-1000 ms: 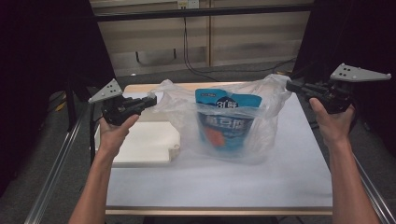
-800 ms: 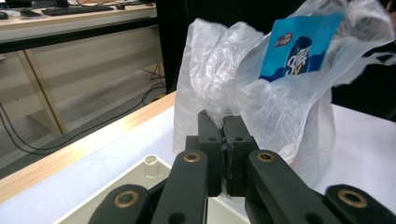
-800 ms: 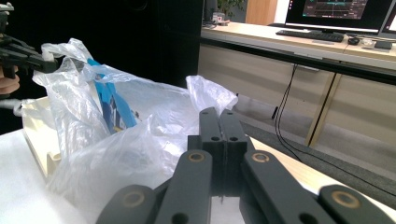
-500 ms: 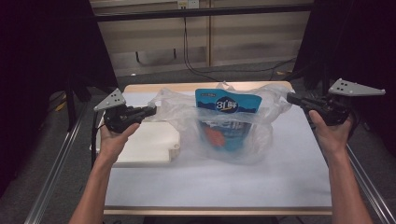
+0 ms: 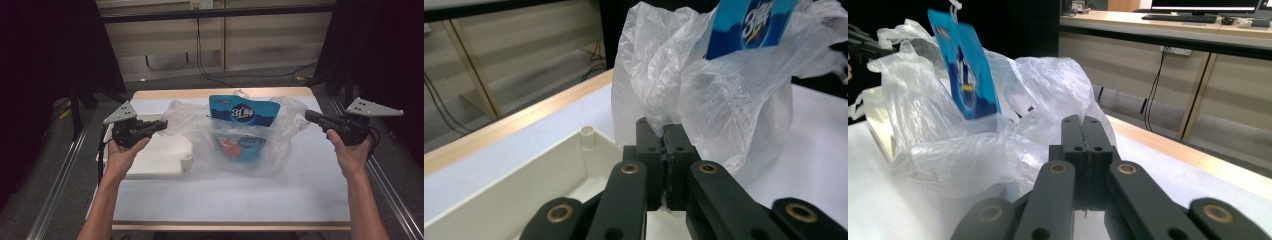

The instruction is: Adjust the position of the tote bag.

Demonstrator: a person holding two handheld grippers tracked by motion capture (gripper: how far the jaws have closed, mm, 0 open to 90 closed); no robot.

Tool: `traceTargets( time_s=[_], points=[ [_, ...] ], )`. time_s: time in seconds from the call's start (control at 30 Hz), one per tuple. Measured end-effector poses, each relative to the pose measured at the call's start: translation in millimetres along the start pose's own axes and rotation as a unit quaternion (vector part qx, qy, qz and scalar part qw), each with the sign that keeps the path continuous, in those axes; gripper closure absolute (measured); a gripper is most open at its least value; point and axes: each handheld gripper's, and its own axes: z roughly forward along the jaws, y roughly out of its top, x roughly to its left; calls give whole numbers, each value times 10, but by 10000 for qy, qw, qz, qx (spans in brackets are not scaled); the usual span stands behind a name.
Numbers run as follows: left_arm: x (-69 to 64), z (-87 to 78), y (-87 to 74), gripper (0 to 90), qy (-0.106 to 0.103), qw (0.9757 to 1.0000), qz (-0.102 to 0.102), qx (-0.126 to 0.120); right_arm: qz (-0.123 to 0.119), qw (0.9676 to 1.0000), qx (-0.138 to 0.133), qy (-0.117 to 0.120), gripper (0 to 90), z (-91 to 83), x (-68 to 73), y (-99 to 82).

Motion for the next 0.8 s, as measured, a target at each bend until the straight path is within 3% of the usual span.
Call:
traceTargets(
  time_s=[0.1, 0.23, 0.6, 0.8],
  points=[
    [10, 23, -33, 887, -23, 10000, -41, 25, -5, 9999, 117, -18, 900, 25, -7, -45],
    [-12, 55, -77, 887, -42, 9999, 101, 70, -45, 9996, 251, -87, 900, 43, 8, -93],
    [117, 150, -200, 887, 47, 9993, -26, 367, -9, 9985, 536, -102, 900, 176, -81, -231],
    [84, 173, -211, 888, 44, 9985, -6, 537, 31, 9980, 627, -89, 900, 157, -117, -270]
  ],
)
